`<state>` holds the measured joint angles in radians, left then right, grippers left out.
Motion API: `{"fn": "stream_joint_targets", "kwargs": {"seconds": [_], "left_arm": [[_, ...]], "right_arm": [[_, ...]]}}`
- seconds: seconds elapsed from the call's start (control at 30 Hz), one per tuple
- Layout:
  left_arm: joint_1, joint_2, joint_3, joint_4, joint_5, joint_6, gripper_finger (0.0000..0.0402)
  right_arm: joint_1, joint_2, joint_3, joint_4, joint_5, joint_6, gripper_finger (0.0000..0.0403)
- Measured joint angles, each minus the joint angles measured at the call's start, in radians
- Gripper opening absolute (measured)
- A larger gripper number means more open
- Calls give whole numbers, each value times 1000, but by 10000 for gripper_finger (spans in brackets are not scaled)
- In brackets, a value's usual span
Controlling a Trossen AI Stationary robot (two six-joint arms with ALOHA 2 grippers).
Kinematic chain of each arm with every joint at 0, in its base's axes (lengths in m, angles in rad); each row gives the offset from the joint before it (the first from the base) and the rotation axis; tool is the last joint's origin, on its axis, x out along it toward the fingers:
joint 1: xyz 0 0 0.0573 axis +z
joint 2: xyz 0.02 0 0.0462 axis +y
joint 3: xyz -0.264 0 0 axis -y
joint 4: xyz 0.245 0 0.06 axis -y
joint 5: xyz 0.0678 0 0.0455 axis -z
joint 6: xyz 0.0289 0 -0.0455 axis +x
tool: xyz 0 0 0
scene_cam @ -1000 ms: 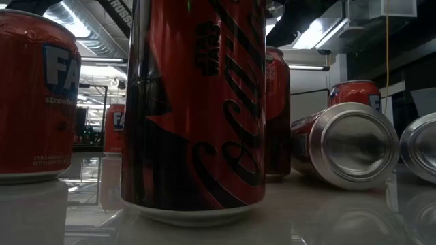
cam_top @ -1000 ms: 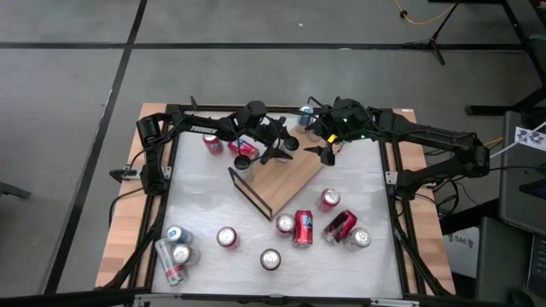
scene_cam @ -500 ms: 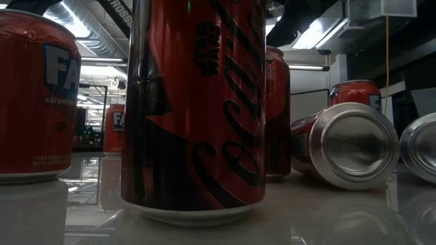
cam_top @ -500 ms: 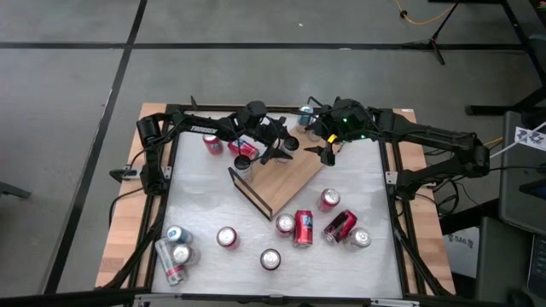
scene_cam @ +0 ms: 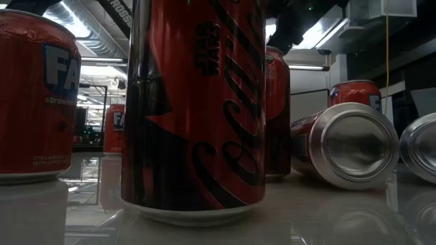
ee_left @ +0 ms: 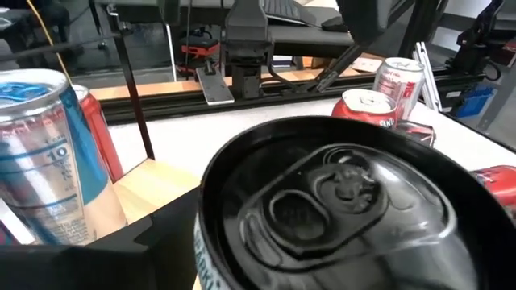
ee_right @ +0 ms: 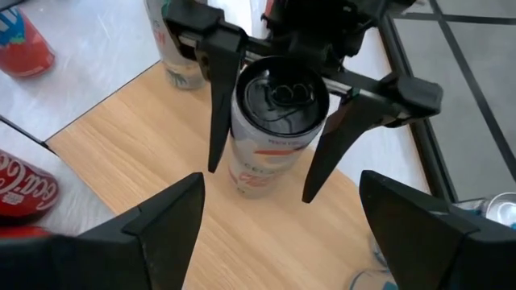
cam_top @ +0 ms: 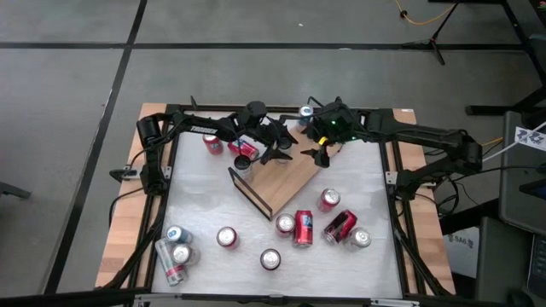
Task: Place canned beverage on shelf
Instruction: Put the white pink soda can on the shelf aligned with the other white pink soda can
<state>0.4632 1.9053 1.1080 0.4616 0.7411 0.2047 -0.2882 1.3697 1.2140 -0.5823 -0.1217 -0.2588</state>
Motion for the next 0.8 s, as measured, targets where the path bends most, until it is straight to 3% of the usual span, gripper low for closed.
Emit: {"fn": "stream_joint_targets", "kwargs": {"seconds": [0.2,0.53,0.8], "left_arm": [[6,0,0,3,0,-85,299],[7,-1,0,18,3,-99,299],[8,-1,0,109,10,-151,299]], "right_arm": [[0,0,0,5,2,0,321],[0,0,0,5,2,0,321],[0,-1,0,5,2,0,321]]}}
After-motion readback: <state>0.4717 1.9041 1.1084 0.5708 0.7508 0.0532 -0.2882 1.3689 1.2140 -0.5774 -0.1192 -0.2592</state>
